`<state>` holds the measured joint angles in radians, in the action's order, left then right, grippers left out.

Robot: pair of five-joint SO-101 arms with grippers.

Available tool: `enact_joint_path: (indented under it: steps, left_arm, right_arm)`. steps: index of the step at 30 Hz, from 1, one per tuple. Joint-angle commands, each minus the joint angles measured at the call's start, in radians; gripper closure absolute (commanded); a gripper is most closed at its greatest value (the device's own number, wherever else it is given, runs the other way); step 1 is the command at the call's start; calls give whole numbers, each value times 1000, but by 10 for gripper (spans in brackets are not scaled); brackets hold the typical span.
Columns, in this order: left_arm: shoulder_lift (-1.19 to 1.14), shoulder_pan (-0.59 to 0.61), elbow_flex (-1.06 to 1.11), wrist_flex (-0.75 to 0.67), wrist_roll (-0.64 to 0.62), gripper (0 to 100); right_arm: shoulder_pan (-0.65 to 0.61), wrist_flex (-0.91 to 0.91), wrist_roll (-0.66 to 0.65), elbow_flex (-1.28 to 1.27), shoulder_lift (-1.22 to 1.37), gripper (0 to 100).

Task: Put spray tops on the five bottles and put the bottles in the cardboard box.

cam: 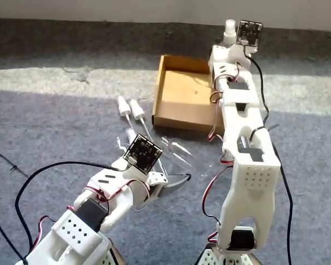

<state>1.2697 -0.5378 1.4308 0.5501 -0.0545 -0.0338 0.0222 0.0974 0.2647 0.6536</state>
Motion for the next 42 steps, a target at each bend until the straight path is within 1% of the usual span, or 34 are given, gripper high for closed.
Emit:
enact_joint_path:
  steps: [1,5,8,12,15,17,23,27,32,33,36,39,42]
  left_arm:
    - [4,-4,-8,-20,-2,664]
    - [4,-4,-8,-20,-2,664]
    - [4,-4,-8,-21,-2,664]
    - [4,-4,-8,-21,-2,664]
    - [4,-4,-8,-21,-2,664]
    - [4,-4,-8,-21,-2,664]
    - [2,-4,-8,-21,-2,664]
    - [2,-4,-8,-21,-2,664]
    - [2,-4,-8,-21,-2,664]
    - [2,-4,-8,-21,-2,664]
    - [2,-4,-10,-21,-2,664]
    - [2,-4,-10,-21,28,664]
    - [2,-7,-8,-21,43,664]
  right_arm:
    - [4,-16,-12,5,-27,846]
    - [4,-15,-12,4,-28,844]
    - [4,30,-12,10,-28,842]
    - [4,47,-12,10,-28,839]
    - [2,48,-11,8,-28,794]
    - [-1,48,-11,7,-28,782]
    - [-7,51,-14,12,-28,782]
    - [-7,107,-57,12,-28,783]
    - [-2,114,-61,13,-28,830]
    - [-2,134,-58,13,-28,837]
    - [-4,275,-54,47,-48,856]
    - [-8,487,-49,117,-99,872]
    - [-7,644,20,197,-120,872]
